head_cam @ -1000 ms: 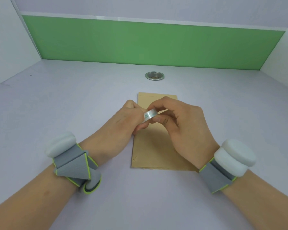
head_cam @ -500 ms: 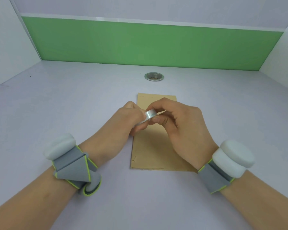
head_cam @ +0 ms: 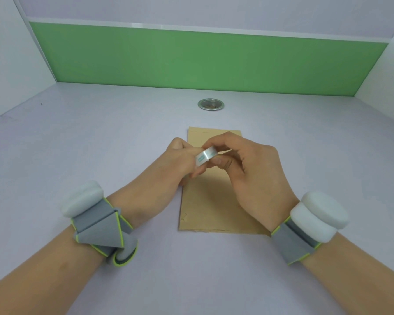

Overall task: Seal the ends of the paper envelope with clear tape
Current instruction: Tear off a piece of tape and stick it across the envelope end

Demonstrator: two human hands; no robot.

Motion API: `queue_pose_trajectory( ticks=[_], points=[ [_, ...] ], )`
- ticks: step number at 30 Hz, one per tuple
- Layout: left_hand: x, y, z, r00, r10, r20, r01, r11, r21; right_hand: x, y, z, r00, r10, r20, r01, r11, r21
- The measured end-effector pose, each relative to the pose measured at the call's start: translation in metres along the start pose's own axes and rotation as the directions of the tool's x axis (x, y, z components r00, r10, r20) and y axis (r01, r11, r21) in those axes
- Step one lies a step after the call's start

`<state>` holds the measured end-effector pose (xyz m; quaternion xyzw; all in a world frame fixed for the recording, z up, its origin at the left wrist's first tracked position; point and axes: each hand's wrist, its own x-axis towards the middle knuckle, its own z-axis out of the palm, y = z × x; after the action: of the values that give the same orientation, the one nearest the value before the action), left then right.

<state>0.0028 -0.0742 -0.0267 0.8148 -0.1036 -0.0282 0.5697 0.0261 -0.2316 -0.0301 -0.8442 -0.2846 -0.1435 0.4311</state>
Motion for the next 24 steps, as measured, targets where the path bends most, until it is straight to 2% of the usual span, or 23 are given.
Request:
queue_pose_trajectory(
  ticks=[3,6,10,16,24],
  points=[
    [-0.0018,-0.0039,0.0009,0.995,0.087,0.054,-0.093,0.989,0.113,0.0005,0.0014,-0.0003,0.998,0.047,-0.044,-0.046,0.999,0.022],
    [-0.0022,-0.0062,0.0029,0.992,0.121,-0.02,-0.114,0.972,0.207,-0.0006,0.0012,-0.0014,0.992,0.034,-0.123,-0.038,0.999,-0.024],
    [0.0015,-0.0093,0.0056,0.978,0.179,-0.108,-0.135,0.935,0.329,-0.0024,-0.0045,-0.0021,0.984,-0.004,-0.178,0.008,1.0,0.02],
    [0.0002,-0.0067,0.0086,0.957,0.219,-0.188,-0.126,0.903,0.41,-0.0025,-0.0047,-0.0007,0.965,0.059,-0.255,-0.047,0.997,0.056],
    [-0.0002,-0.0057,0.0093,0.962,0.185,-0.203,-0.082,0.898,0.432,-0.0008,-0.0057,-0.002,0.968,0.103,-0.227,-0.085,0.992,0.089]
  ],
)
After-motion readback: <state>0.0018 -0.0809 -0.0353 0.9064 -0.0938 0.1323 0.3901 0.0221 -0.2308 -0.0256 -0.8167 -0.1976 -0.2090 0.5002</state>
